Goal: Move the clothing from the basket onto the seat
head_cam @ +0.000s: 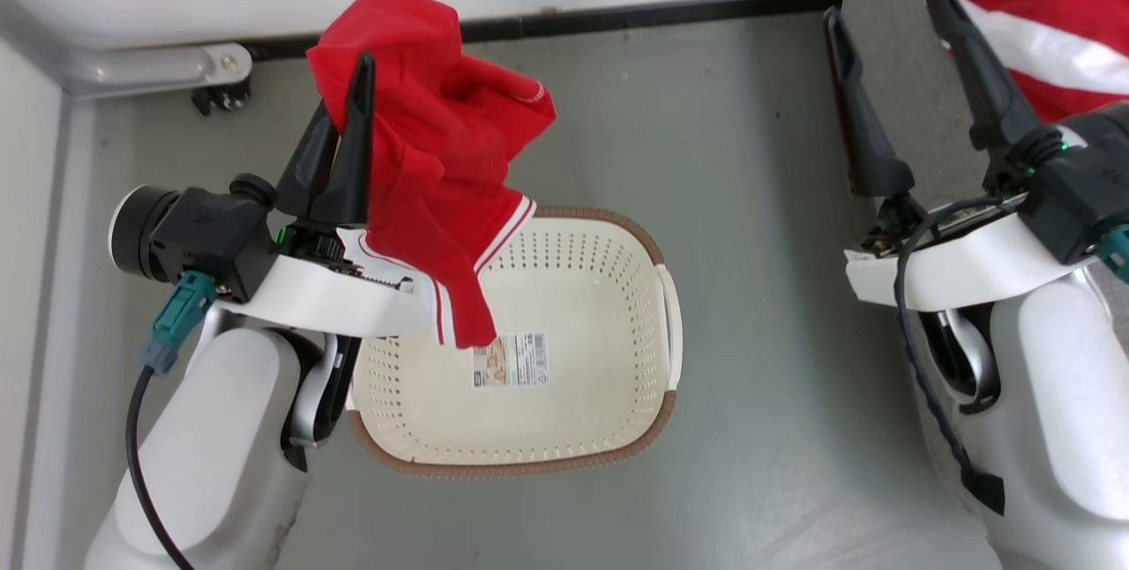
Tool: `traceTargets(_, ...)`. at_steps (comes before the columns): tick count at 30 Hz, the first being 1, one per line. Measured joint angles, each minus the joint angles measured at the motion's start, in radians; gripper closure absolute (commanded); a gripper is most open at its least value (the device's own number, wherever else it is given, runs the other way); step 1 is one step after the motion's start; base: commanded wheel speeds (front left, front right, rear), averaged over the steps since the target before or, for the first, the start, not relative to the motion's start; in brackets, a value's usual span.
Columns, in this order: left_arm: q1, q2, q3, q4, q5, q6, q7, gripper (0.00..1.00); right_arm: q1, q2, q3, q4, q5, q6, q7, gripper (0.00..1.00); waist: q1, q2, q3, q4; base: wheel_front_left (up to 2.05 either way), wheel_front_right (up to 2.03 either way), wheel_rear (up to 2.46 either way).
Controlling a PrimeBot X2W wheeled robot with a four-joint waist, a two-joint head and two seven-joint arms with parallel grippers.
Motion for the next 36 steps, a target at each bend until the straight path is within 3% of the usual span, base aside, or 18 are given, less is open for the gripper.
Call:
traceTargets(19,0.074,0.025,-0.002,-0.031,-0.001,0.007,0.037,1.00,0.130,0.001,-0.008,0.058,0.014,0.000,0.000,0.00,0.0000,0.0000,-0.177,0.017,0.00,0.00,0.00)
traceTargets(29,0.076,0.020,-0.014,-0.065,-0.011,0.007,0.056,1.00,0.204,0.002,0.040,0.110,0.038,0.000,0.000,0.00,0.0000,0.0000,-0.249,0.023,0.00,0.00,0.00)
traceTargets(36,0.073,0.021,-0.054,-0.113,-0.004,-0.008,0.072,1.00,0.244,-0.002,0.138,0.149,0.071,0.000,0.000,0.00,0.0000,0.0000,-0.291,0.027,0.00,0.00,0.00)
